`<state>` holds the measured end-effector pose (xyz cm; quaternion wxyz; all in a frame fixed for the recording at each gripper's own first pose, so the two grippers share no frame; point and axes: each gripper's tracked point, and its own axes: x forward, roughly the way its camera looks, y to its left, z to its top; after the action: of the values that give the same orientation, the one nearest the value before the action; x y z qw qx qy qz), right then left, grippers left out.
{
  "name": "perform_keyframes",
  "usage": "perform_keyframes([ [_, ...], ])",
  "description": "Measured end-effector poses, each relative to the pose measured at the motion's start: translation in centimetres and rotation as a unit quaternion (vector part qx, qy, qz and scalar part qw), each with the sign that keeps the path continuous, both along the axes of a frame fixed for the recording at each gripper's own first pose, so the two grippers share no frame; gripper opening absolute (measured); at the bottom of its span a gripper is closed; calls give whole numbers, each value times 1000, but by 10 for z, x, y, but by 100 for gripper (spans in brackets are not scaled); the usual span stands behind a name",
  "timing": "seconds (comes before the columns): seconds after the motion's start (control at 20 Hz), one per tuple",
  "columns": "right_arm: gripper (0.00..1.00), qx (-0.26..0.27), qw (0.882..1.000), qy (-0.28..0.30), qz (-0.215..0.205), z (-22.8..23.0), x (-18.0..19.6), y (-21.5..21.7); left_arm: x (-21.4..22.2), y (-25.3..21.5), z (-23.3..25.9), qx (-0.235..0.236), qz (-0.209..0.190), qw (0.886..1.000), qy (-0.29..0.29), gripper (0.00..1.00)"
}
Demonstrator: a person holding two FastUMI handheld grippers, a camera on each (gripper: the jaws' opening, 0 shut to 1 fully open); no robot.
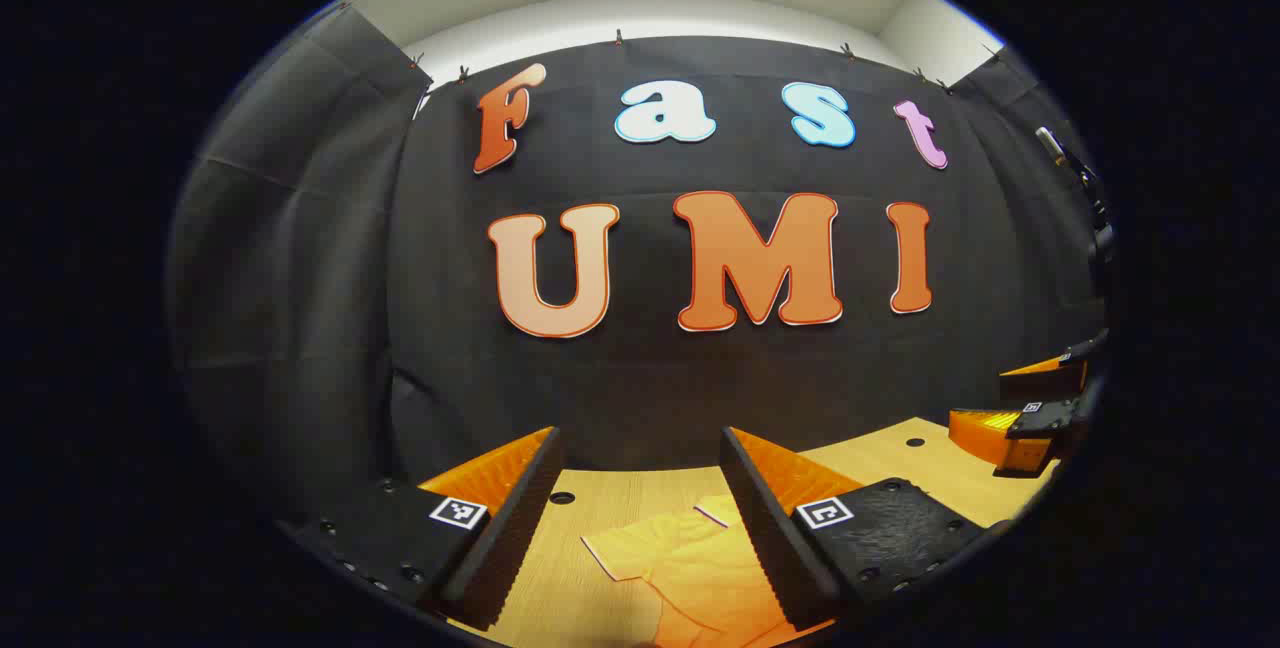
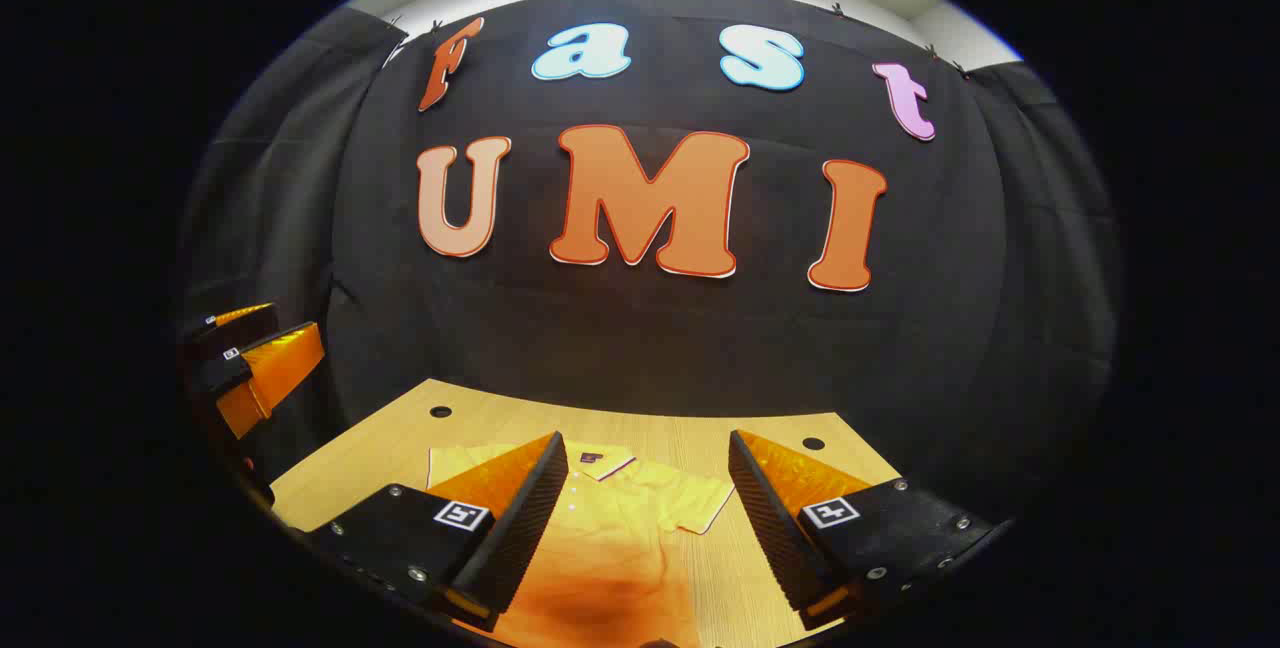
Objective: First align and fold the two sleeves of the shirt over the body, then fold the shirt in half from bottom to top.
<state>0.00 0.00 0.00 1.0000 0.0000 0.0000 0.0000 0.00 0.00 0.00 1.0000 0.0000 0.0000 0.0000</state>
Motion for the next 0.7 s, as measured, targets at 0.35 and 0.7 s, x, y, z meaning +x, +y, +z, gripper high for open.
perform_keyframes([
  [0.35,98,-3,999,3,-51,11,-14,-1,-3,19,-14,17,-35,999,8,96],
  [0.7,98,-9,998,13,-59,14,-20,16,-4,26,-21,13,-59,998,9,96],
])
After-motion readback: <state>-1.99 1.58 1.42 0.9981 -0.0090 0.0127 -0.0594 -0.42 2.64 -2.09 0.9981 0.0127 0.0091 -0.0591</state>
